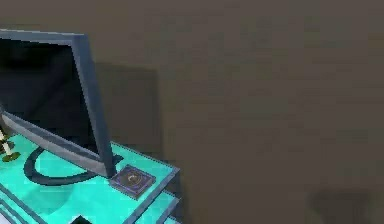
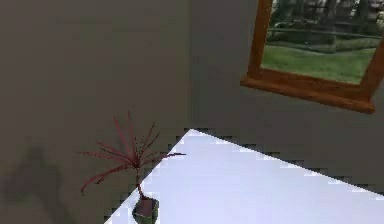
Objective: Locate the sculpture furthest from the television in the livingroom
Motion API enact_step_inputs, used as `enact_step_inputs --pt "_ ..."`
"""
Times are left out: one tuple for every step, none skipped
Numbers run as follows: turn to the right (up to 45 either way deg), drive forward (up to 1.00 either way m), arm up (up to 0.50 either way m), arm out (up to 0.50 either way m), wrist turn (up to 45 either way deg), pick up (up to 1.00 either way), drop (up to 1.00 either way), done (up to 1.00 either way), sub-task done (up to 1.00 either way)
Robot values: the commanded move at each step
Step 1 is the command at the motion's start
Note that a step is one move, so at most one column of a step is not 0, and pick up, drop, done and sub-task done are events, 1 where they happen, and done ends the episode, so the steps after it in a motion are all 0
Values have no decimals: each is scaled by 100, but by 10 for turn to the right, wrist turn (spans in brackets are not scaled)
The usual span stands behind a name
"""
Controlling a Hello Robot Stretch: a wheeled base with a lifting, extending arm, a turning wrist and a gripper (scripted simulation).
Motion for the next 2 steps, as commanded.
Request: enact_step_inputs --pt "-450 0 0 0 0 0 0 0 0" --pt "-450 0 0 0 0 0 0 0 0"
